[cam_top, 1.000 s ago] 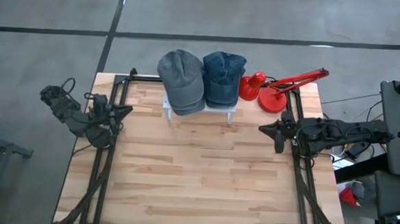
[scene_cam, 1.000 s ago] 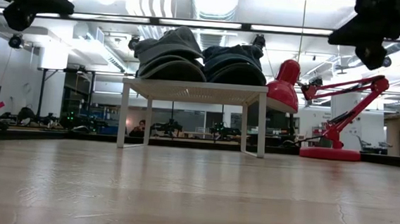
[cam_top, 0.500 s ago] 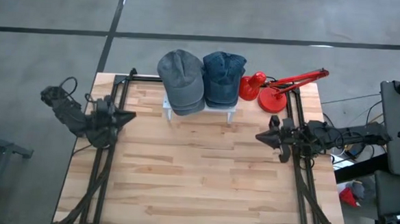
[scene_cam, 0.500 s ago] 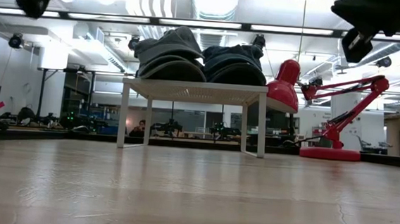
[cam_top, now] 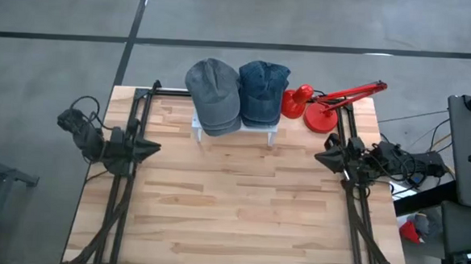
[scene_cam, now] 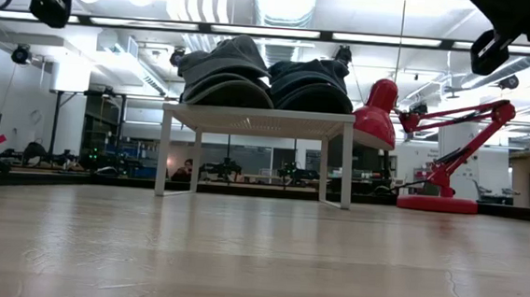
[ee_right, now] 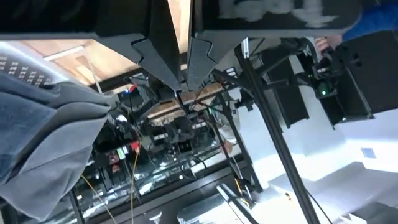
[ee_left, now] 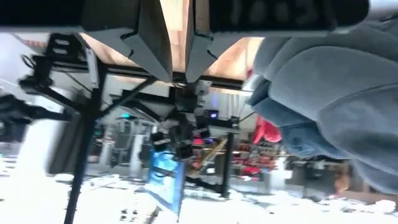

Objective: Pick & Place hat
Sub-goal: Return to Home Position

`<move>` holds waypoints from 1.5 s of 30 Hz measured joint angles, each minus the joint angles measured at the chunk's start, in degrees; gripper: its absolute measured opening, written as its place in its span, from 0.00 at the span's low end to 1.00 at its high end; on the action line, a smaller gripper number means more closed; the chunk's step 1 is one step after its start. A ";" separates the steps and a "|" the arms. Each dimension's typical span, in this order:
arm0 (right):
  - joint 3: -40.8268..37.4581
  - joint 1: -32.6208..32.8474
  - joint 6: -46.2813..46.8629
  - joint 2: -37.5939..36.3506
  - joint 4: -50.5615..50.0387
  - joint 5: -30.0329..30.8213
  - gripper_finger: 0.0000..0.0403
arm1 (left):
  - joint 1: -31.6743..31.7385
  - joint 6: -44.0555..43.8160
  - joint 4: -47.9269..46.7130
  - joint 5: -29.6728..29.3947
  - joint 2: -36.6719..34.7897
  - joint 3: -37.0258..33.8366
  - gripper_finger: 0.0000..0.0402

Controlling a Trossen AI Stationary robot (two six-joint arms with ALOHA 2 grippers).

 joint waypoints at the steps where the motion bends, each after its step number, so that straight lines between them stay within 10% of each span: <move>1: -0.09 0.00 -0.42 -0.29 0.00 0.01 0.07 | 0.00 0.59 0.03 1.23 -0.95 -0.76 0.13; 12: -1.38 0.00 -1.09 -0.43 0.02 -2.82 0.07 | 0.24 -2.39 20.58 7.63 0.92 -15.13 0.13; 45: -9.62 0.00 -8.53 -0.70 -1.68 -9.69 0.07 | 0.63 -2.38 9.68 8.22 -1.39 -17.40 0.13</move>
